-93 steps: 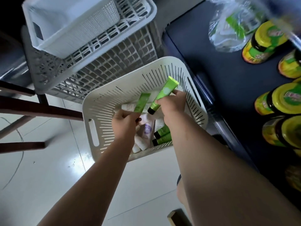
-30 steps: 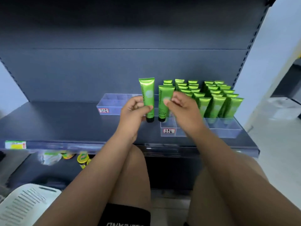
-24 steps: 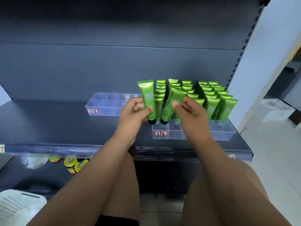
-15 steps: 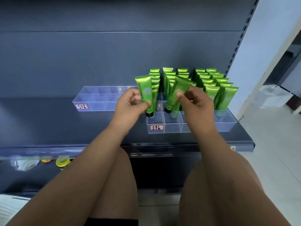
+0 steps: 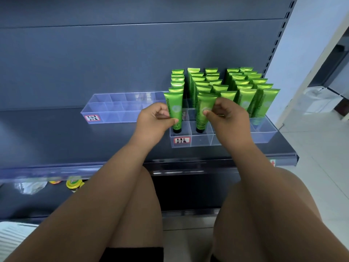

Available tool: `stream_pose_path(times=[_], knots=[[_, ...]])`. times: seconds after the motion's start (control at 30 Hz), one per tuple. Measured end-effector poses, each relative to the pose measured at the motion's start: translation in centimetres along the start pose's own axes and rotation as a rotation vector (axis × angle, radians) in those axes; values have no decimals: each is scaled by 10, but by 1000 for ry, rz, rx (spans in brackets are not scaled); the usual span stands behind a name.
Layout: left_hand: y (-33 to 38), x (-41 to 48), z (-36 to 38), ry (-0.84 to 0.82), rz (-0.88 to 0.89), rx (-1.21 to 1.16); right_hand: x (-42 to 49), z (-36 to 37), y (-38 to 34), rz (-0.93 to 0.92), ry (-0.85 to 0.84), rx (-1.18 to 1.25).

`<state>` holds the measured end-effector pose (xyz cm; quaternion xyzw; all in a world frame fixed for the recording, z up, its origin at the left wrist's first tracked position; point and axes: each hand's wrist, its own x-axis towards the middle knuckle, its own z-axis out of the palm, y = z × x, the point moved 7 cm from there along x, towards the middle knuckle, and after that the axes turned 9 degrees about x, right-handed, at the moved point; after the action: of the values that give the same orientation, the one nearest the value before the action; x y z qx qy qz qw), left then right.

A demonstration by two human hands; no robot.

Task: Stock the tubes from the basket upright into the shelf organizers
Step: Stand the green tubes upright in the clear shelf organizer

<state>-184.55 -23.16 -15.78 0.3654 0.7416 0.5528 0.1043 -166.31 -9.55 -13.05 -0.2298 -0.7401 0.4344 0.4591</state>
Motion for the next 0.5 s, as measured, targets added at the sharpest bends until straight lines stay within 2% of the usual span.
stream_pose_path(times=[0.27, 0.5], knots=[[-14, 0, 3, 21, -51, 246, 4, 5, 11, -20, -20, -175], [-18, 4, 4, 20, -54, 350, 12, 6, 23, 32, -27, -227]])
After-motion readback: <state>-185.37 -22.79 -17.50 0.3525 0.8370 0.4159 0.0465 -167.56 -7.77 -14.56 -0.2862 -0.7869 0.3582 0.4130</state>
